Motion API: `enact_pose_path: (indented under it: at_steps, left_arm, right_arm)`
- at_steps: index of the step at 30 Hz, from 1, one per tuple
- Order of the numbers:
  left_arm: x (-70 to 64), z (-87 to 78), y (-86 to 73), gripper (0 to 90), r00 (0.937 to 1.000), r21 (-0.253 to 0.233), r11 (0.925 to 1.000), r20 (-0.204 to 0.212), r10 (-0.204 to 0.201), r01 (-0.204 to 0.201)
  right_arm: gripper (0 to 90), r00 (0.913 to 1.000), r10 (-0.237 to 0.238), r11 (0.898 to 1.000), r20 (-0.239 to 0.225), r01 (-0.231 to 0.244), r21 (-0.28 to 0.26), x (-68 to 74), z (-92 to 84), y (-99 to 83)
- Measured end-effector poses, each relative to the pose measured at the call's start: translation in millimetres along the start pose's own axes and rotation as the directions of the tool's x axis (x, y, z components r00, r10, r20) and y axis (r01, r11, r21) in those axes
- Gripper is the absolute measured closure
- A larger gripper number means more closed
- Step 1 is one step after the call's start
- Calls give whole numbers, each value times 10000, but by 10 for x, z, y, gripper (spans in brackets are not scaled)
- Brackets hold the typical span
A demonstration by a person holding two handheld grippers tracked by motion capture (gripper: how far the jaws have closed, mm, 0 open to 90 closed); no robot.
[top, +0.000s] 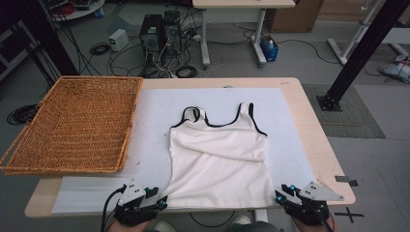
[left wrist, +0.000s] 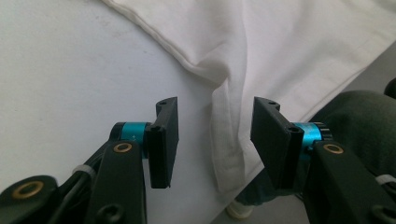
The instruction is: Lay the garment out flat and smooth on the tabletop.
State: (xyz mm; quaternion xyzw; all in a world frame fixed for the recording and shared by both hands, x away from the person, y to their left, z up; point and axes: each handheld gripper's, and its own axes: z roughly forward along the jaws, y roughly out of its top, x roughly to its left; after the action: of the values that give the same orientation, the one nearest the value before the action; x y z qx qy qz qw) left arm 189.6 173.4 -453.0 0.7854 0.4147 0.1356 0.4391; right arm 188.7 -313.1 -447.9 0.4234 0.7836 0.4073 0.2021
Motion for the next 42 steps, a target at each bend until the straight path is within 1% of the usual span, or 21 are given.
enact_pose_path:
  at_steps: [2, 3, 4, 5, 6, 7, 9, 12, 16, 18, 20, 21, 22, 23, 25, 26, 28, 31, 34, 38, 42]
  left_arm:
    - [-26, 59, -15, 518, 9999, 82, 9999, -84, 90, -89]
    - [-49, 56, -20, 539, 9989, 41, 9997, -415, 230, -228]
    - [-47, 44, -16, 663, 9987, 137, 9993, -356, 361, -356]
    - [-28, 47, -9, 820, 9998, 164, 9998, 191, 106, -110]
    - [-26, 48, -3, 842, 9992, 155, 9997, 343, 184, -189]
    - [-37, 43, 3, 854, 9990, 187, 9994, 344, 278, -284]
    - [-56, -6, 5, 859, 9983, -120, 9991, 410, 408, -403]
    - [-121, -129, -39, 860, 9977, -432, 9981, 490, 462, -441]
    - [-290, -285, -220, 859, 9963, -489, 9969, 570, 641, -613]
    - [-358, -321, -305, 834, 9956, -542, 9962, 602, 718, -685]
    - [-382, -331, -314, 623, 9978, -545, 9968, 269, 604, -589]
    - [-372, -336, -293, 533, 9983, -634, 9965, 180, 561, -548]
    - [-358, -335, -259, 494, 9984, -804, 9952, 26, 562, -558]
    - [-334, -326, -210, 464, 9983, -931, 9939, -128, 574, -583]
    - [-251, -269, -79, 404, 9981, -1107, 9923, -341, 517, -552]
    - [-200, -226, -1, 403, 9979, -1149, 9919, -418, 490, -535]
    - [-77, -116, 175, 390, 9980, -1235, 9910, -429, 474, -524]
    - [111, 78, 463, 388, 9974, -1096, 9922, -461, 554, -602]
    - [286, 268, 757, 388, 9963, -1096, 9912, -509, 689, -741]
    - [466, 509, 1136, 388, 9959, -1305, 9875, -334, 843, -880]
    - [573, 812, 1451, 391, 9944, -1204, 9871, -91, 1055, -1059]
  right_arm:
    - [625, 9997, 166, 9997, -185, -163, 158, 14, 87, -54]
    - [626, 9998, 54, 9998, -183, -51, 183, 39, 128, -84]
    - [674, 10000, -83, 9999, -22, 83, -111, 71, 127, -115]
    - [737, 9999, -21, 9998, -158, 18, -177, 82, 121, -128]
    - [824, 9993, -58, 9998, -365, 50, -209, 88, 111, -135]
    - [867, 9983, -296, 9993, -501, 285, -225, 103, 103, -139]
    - [885, 9965, -677, 9976, -500, 670, -142, 132, 61, -134]
    - [887, 9975, -571, 9976, -424, 553, -415, 130, -100, -143]
    - [886, 9976, -603, 9972, -347, 586, -466, 218, -345, -254]
    - [875, 9978, -553, 9980, -369, 541, -330, 266, -410, -340]
    - [754, 9974, -478, 9982, -530, 458, -374, 300, -444, -366]
    - [699, 9973, -562, 9975, -480, 540, -462, 312, -456, -337]
    - [689, 9970, -657, 9966, -416, 634, -533, 311, -465, -282]
    - [657, 9965, -746, 9952, -365, 721, -657, 301, -466, -210]
    - [642, 9961, -860, 9921, -202, 838, -935, 242, -426, -39]
    - [633, 9955, -938, 9912, -156, 919, -957, 190, -380, 56]
    - [628, 9954, -957, 9901, -99, 942, -1045, 74, -243, 249]
    - [611, 9967, -798, 9909, -163, 775, -1098, -106, 9, 539]
    - [609, 9955, -932, 9884, -176, 903, -1223, -254, 259, 796]
    - [605, 9956, -901, 9895, -249, 866, -1161, -408, 544, 1003]
    - [604, 9963, -829, 9890, -239, 793, -1248, -529, 720, 1121]
